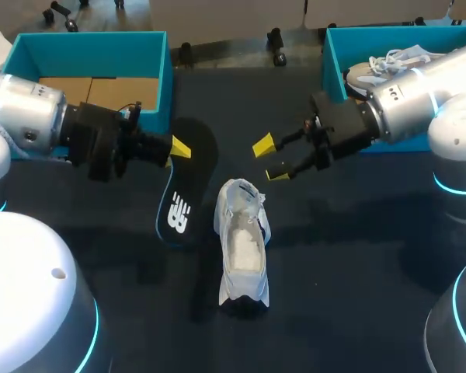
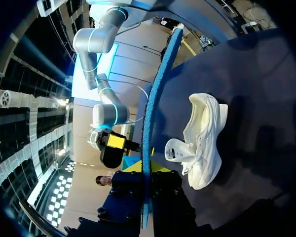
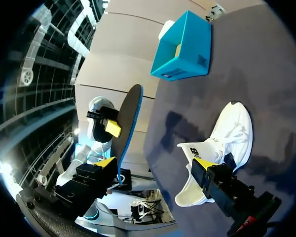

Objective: Take the shoe out of the shoebox, open the shoe tongue, remove and reinsert the insole, then place the shoe into the shoebox

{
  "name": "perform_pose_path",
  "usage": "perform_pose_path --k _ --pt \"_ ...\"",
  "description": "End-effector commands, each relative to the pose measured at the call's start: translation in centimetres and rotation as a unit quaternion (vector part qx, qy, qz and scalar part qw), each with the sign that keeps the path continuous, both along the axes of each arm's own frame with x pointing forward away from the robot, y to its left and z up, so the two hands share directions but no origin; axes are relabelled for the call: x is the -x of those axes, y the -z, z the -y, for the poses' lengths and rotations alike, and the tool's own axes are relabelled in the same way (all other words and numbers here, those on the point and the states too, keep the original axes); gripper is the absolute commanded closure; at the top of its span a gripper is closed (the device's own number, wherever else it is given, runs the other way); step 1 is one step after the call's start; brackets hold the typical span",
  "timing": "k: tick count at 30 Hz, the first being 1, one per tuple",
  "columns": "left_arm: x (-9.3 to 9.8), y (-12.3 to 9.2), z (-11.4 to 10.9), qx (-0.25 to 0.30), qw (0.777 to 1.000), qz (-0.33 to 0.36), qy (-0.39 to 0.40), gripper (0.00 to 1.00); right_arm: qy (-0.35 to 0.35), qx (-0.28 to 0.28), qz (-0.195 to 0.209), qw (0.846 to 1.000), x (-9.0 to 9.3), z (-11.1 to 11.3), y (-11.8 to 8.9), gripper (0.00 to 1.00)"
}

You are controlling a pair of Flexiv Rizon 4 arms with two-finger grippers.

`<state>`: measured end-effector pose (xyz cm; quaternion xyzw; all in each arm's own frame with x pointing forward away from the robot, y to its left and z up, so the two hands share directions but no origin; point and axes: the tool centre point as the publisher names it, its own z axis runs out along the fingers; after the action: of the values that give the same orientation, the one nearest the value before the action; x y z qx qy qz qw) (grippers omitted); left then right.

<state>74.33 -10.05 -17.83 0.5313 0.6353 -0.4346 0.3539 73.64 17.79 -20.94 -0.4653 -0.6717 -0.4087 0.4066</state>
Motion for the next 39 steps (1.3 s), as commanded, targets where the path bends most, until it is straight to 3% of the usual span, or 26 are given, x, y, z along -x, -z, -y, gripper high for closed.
perform_pose_path --k 1,8,13,19,25,39 --pt "0.5 -0.1 0.1 -0.001 1.0 -0.001 -0.004 1.0 -0.003 0.002 0.012 1.0 0.2 -0.1 -0.1 0.0" --pt "2.8 0.4 0.5 -0.014 0.998 -0.06 -0.011 1.0 -0.042 0.05 0.112 0.992 2.7 1.9 -0.6 0.0" --pt "4.8 -0.5 0.5 -0.022 0.996 -0.088 0.011 1.0 -0.087 0.063 0.163 0.981 4.1 3.5 0.0 0.0" --pt "6.5 -1.2 0.1 -0.035 0.991 -0.13 0.026 1.0 -0.132 0.099 0.183 0.969 5.4 4.9 0.8 0.0" --pt "7.8 -0.7 -0.2 -0.037 0.966 -0.252 0.044 1.0 -0.16 0.12 0.201 0.959 6.3 5.3 2.1 0.0" --pt "7.7 -0.6 -0.2 -0.038 0.966 -0.253 0.044 1.0 -0.16 0.12 0.201 0.959 6.3 5.3 2.1 0.0"
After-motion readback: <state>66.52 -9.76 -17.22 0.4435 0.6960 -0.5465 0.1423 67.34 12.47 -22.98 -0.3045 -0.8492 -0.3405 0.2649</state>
